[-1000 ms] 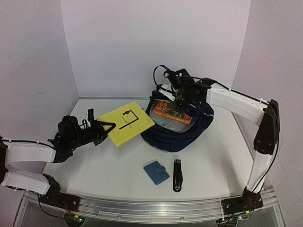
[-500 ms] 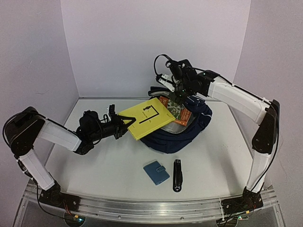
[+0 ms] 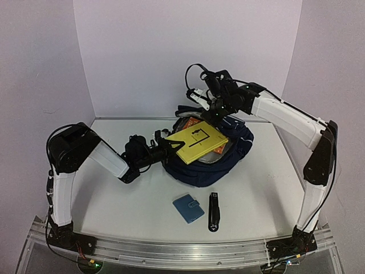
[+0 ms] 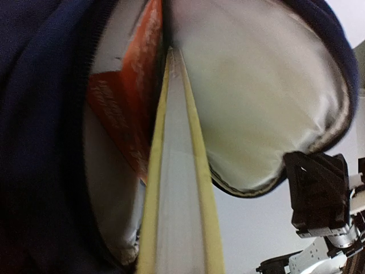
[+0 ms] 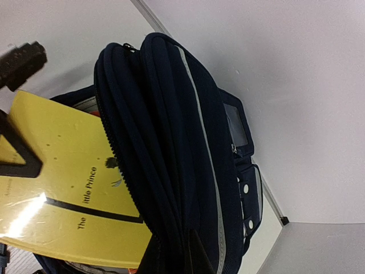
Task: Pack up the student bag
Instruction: Place the book in the student bag.
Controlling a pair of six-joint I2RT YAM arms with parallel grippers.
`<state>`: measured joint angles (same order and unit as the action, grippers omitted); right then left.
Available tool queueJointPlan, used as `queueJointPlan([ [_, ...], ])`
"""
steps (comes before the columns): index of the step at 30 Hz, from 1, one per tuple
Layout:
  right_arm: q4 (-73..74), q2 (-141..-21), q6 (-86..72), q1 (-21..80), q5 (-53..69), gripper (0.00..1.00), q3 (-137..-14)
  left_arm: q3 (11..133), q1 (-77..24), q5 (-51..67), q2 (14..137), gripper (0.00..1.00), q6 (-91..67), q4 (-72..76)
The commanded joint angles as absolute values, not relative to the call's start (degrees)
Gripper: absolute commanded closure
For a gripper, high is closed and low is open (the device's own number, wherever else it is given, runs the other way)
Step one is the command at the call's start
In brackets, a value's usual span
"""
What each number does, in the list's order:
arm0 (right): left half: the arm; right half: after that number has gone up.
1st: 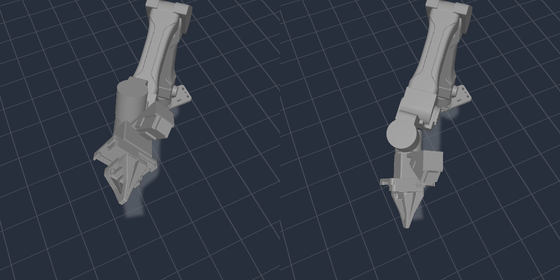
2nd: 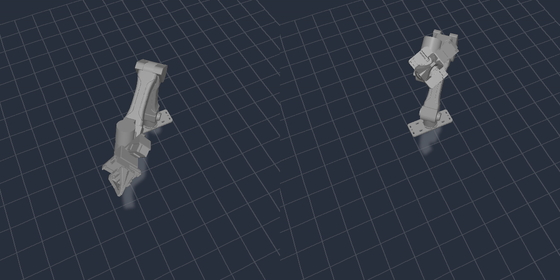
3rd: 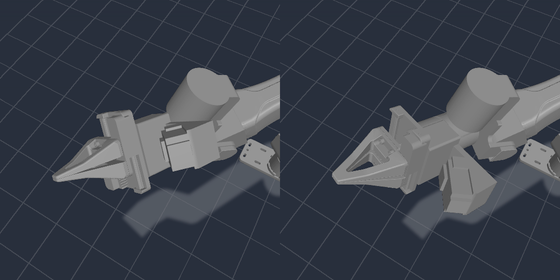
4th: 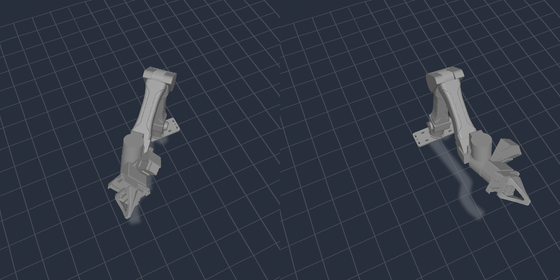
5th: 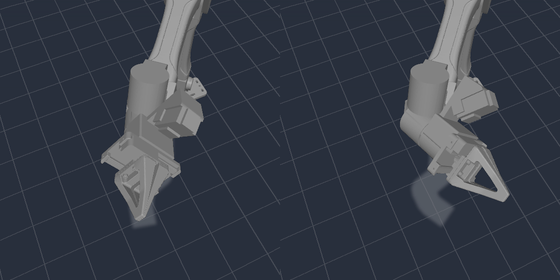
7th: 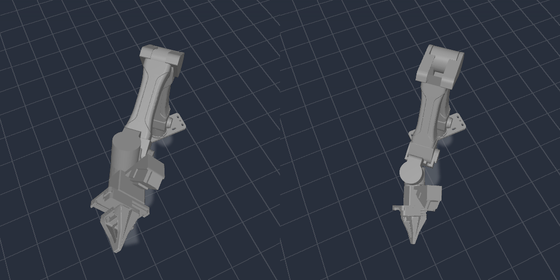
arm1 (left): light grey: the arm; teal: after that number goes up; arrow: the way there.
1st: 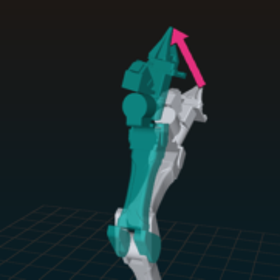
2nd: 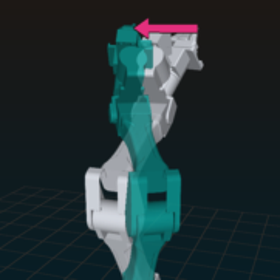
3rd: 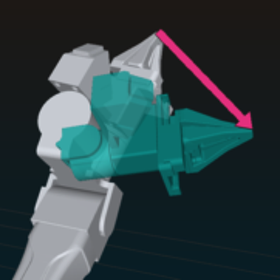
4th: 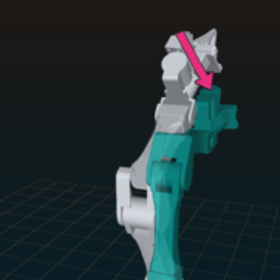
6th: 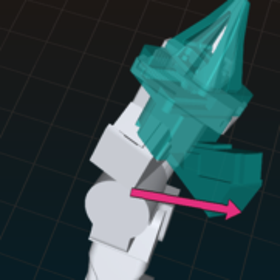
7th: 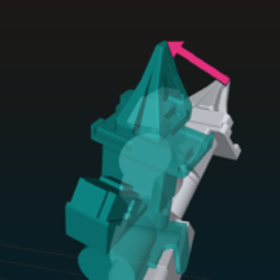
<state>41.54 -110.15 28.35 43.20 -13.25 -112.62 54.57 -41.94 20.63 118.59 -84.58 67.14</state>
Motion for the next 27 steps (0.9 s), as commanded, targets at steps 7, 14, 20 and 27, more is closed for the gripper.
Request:
queueJointPlan([
  [7, 36.8, -104.5, 24.95, 44.56, -1.13, 1.0, -115.58, 66.02, -42.66, 16.47, 122.3, 1.0, -84.64, 85.18],
  [14, 39.8, -104.22, 23.29, 45.0, 5.85, 1.0, -117.8, 72.1, -42.8, 13.89, 126.25, 1.0, -85.4, 85.95],
  [20, 42.02, -104.24, 22.77, 45.26, 10.23, 1.0, -119.31, 77.43, -42.8, 10.68, 128.87, 1.0, -85.25, 84.96],
  [27, 43.16, -103.93, 20.86, 45.22, 15.15, 1.0, -119.4, 81.31, -42.96, 1.53, 130.66, 1.0, -87.22, 78.5],
])
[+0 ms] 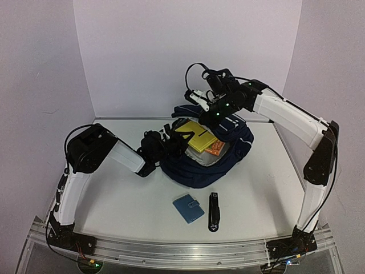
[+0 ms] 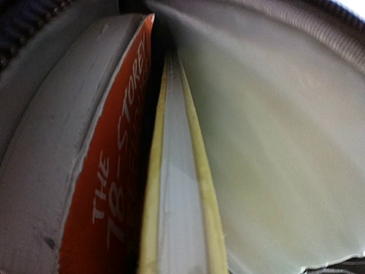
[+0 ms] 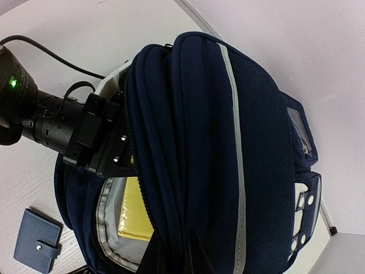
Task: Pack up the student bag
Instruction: Place the book in the student bag.
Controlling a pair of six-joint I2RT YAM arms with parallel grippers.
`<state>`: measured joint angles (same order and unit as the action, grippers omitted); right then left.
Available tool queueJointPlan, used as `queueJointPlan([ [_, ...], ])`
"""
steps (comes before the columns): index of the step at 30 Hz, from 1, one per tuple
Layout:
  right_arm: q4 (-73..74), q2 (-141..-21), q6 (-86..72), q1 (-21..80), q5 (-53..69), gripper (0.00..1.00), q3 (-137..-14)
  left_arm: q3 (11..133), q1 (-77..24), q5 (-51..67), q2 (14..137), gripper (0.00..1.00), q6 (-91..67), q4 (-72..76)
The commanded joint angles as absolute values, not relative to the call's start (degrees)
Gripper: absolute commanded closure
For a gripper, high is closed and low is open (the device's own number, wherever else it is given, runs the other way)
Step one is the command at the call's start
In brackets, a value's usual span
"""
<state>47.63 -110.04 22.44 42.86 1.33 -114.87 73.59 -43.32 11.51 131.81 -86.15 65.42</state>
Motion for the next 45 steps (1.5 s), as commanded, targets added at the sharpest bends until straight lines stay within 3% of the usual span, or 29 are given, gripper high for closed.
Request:
queueJointPlan([
  [1, 43.29, -103.86, 20.76, 45.24, 15.85, 1.0, -119.13, 81.77, -42.97, 0.47, 130.72, 1.0, -87.5, 77.47],
  [7, 43.41, -104.56, 21.09, 45.22, 16.61, 1.0, -117.74, 87.2, -43.46, -0.2, 129.31, 0.99, -85.59, 63.7],
  [12, 43.32, -105.5, 22.31, 44.83, 12.6, 1.0, -117.96, 80.35, -43.51, 1.79, 123.74, 0.61, -83.44, 58.92],
  [14, 43.33, -105.8, 21.91, 44.05, 12.73, 1.0, -118.91, 77.37, -43.58, 2.1, 121.37, 0.51, -83.0, 57.06],
  [23, 43.33, -107.08, 21.8, 41.81, 13.06, 1.0, -120.24, 67.48, -44.34, 3.62, 112.39, 0.38, -81.21, 51.09],
  [32, 43.35, -107.97, 21.68, 41.49, 13.87, 1.0, -121.46, 61.86, -45.36, 4.64, 111.7, 0.53, -83.65, 54.1],
  [35, 43.41, -108.07, 21.67, 41.49, 15.27, 1.0, -121.29, 61.97, -46.02, 5.3, 112.74, 0.74, -83.35, 56.71],
  [40, 43.74, -108.28, 21.25, 41.8, 20.76, 1.0, -120.7, 67.27, -46.33, 7.42, 117.11, 0.99, -83.65, 58.48],
  [45, 45.96, -108.32, 23.31, 42.9, 23.52, 1.0, -120.81, 74.34, -46.3, 7.86, 120.79, 1.0, -82.79, 55.53],
])
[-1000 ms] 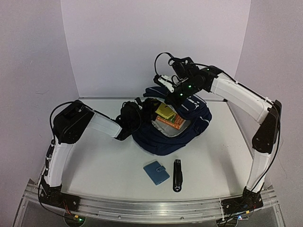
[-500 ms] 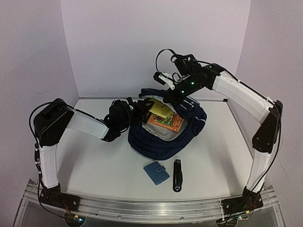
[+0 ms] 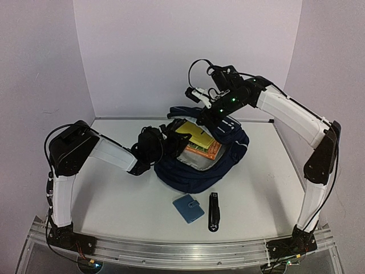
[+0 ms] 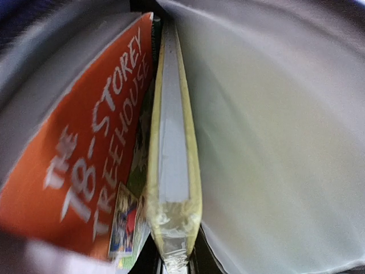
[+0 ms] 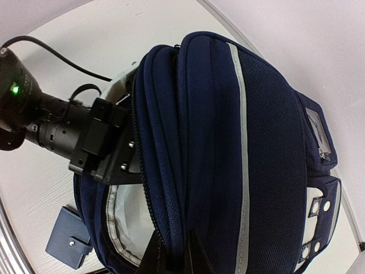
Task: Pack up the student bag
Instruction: Place the book in the student bag, then zip the student bag at the center of the board.
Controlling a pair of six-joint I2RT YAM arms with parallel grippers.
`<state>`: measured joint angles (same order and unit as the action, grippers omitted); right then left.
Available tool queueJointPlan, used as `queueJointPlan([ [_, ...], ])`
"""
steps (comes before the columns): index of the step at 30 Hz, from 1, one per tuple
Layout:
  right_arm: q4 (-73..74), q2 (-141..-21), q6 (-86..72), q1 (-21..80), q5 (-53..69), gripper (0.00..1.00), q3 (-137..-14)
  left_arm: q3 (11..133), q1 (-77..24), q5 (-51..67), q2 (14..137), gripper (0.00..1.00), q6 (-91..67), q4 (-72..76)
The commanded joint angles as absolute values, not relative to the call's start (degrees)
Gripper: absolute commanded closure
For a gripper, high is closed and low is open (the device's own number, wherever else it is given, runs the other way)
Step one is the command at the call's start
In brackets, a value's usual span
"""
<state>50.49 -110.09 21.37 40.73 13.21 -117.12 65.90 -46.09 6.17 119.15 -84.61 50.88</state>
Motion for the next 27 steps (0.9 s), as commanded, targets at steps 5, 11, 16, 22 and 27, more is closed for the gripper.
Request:
queueJointPlan([
  [5, 46.84, -107.32, 24.4, 42.98, 24.71, 1.0, -118.77, 79.25, -45.49, 7.73, 123.25, 0.99, -81.34, 53.34],
  [11, 46.6, -106.84, 24.8, 42.43, 21.95, 1.0, -114.92, 72.63, -45.13, 9.0, 117.23, 0.61, -77.22, 50.09],
  [16, 46.51, -107.66, 23.59, 40.5, 22.29, 1.0, -114.28, 62.86, -46.58, 8.16, 107.61, 0.42, -72.36, 43.55],
  [22, 46.11, -108.22, 22.38, 38.92, 24.55, 1.0, -112.61, 50.12, -49.12, 5.34, 97.48, 0.33, -70.39, 40.8],
  [27, 45.76, -109.48, 21.92, 39.02, 27.34, 1.0, -106.71, 41.67, -49.11, -2.16, 85.26, 0.13, -66.17, 32.62],
])
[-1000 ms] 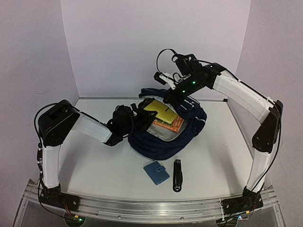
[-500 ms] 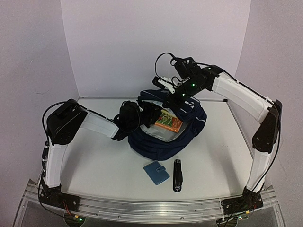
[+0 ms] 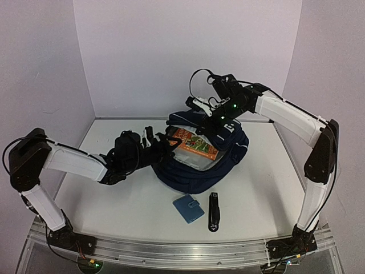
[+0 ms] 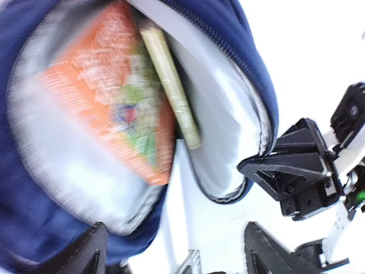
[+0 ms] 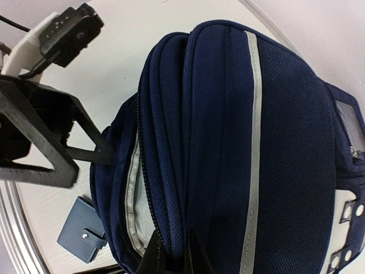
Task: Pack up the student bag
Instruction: Zip the student bag at the center of the board.
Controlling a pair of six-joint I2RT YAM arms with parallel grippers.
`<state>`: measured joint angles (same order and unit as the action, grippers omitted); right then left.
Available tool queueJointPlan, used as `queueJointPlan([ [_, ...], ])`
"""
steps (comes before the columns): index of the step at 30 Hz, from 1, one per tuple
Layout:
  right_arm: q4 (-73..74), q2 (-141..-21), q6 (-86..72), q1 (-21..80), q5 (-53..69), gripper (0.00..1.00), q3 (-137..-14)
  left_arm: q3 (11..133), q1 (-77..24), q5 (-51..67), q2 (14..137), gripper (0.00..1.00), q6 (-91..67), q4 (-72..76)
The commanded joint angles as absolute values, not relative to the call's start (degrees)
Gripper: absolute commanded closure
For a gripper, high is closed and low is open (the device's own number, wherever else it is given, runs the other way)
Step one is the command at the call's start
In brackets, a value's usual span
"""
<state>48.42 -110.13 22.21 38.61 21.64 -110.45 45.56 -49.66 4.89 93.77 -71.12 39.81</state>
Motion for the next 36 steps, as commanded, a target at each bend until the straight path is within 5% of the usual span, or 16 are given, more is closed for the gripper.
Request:
queueJointPlan([
  [1, 45.67, -109.87, 22.05, 39.02, 27.44, 1.0, -105.53, 42.0, -48.8, -3.37, 82.8, 0.1, -62.95, 29.09],
  [5, 45.56, -111.47, 23.9, 39.0, 24.93, 1.0, -100.54, 46.15, -46.15, -5.76, 76.0, 0.01, -55.1, 12.38],
  [10, 45.82, -111.42, 28.26, 36.19, 21.61, 1.0, -94.7, 45.62, -37.84, 5.19, 73.54, 0.0, -50.32, 9.37],
  [21, 48.6, -106.21, 45.77, 27.26, 9.6, 1.0, -87.76, 58.16, -31.33, 25.56, 85.53, 0.01, -23.59, 3.98],
  [36, 48.28, -105.31, 47.68, 26.85, 6.74, 1.0, -87.11, 91.96, -29.58, 33.03, 112.52, 0.29, 8.08, -12.26],
])
